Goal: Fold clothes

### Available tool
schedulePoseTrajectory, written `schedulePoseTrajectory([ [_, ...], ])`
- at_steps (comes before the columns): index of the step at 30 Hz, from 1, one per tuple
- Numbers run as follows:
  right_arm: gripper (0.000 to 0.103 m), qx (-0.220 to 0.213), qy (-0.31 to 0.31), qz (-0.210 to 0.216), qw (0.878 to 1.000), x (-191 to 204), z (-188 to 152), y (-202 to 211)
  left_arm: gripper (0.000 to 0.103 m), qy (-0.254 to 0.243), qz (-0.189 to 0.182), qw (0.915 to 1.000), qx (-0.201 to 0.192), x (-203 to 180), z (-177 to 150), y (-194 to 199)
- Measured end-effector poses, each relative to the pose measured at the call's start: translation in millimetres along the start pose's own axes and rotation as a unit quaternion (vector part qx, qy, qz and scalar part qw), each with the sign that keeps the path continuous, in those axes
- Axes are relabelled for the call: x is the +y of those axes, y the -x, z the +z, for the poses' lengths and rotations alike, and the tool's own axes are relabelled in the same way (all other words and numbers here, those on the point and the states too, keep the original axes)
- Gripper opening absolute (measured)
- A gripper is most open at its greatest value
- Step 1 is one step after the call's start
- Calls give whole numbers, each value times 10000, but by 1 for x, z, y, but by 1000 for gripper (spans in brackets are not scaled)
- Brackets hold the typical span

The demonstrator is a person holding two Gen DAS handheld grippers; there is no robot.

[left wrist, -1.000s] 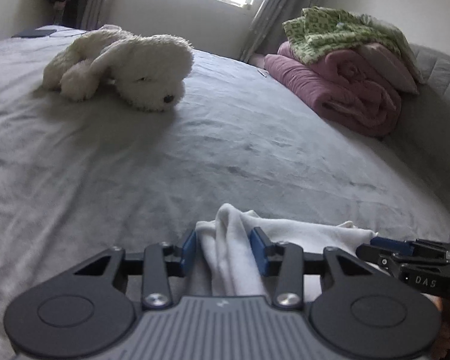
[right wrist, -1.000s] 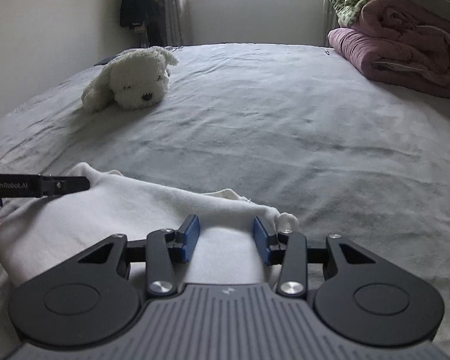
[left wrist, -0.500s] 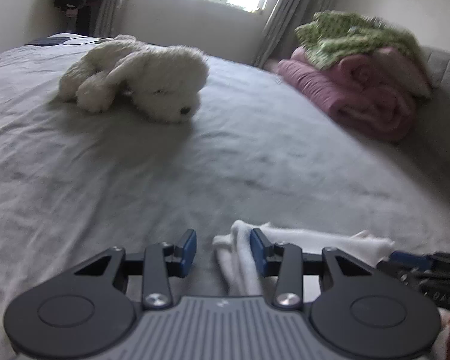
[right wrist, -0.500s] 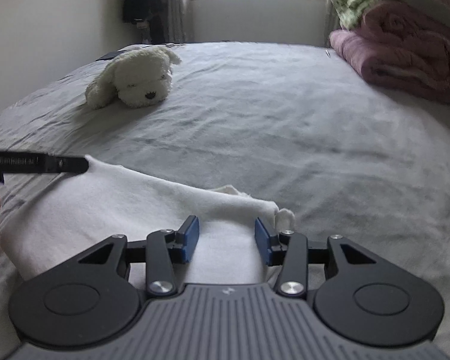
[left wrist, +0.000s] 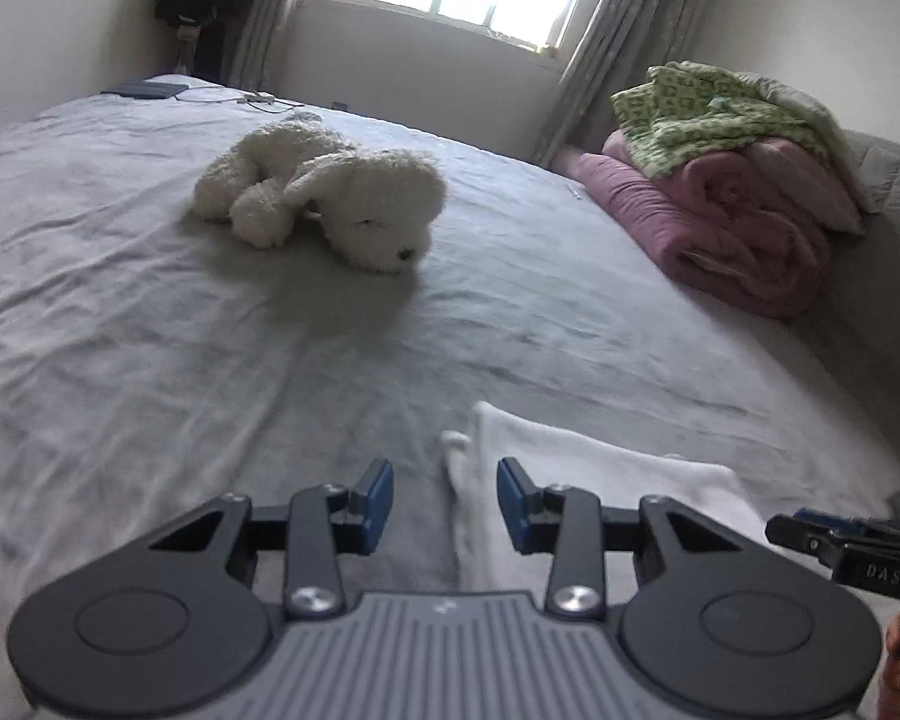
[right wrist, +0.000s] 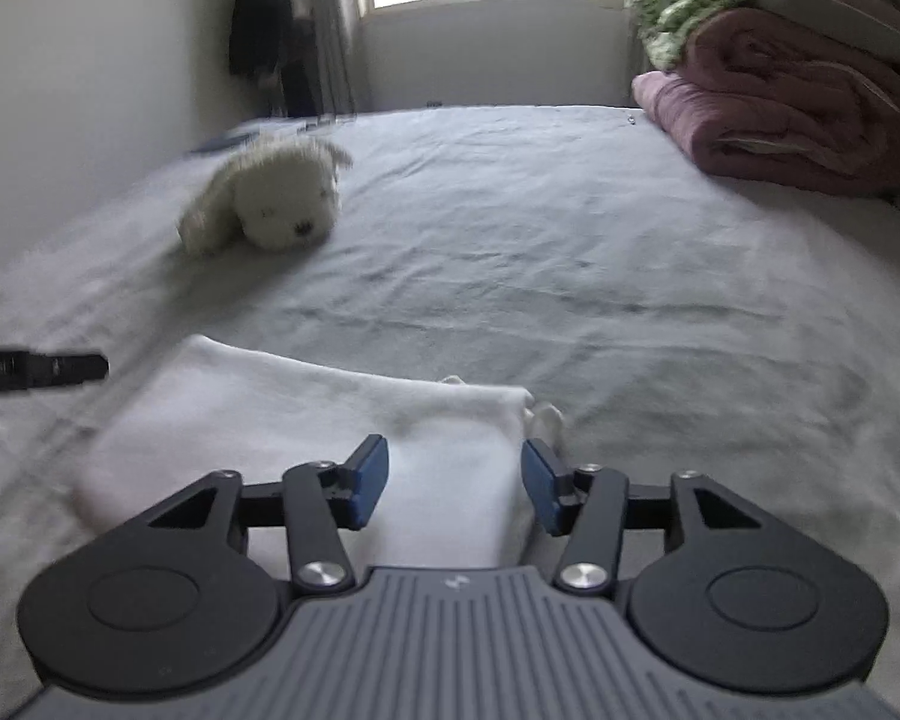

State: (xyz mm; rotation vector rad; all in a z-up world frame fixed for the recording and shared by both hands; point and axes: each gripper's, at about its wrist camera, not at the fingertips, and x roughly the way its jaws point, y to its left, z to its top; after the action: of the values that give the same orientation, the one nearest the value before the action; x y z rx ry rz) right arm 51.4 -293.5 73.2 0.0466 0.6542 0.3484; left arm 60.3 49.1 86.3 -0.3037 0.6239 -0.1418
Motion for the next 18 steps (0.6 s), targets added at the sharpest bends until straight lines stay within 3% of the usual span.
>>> schedulePoseTrajectory([
  [3, 54, -66, -304, 202, 9993, -8, -6, 25, 38, 6, -370, 9992, -157, -15, -8, 15],
  [5, 54, -130, -353, 343, 9987, -8, -10, 35, 38, -356, -490, 9978, -270, -30, -17, 20],
  [6, 48, -156, -294, 405, 9986, -5, -13, 37, 38, -602, -468, 9966, -307, -38, -22, 21],
  [7, 31, -186, -226, 462, 9985, -2, -16, 38, 38, -853, -401, 9951, -289, -45, -28, 19],
  [9, 17, -249, -198, 545, 9980, 1, -26, 37, 38, -1114, -336, 9931, -171, -50, -39, 11],
  [13, 17, -251, -63, 647, 9976, 15, -29, 34, 36, -1077, -429, 9933, 20, -49, -46, 1],
  [18, 17, -66, 173, 635, 9978, 29, -35, 17, 36, -1295, -152, 9912, 244, -49, -52, -8],
])
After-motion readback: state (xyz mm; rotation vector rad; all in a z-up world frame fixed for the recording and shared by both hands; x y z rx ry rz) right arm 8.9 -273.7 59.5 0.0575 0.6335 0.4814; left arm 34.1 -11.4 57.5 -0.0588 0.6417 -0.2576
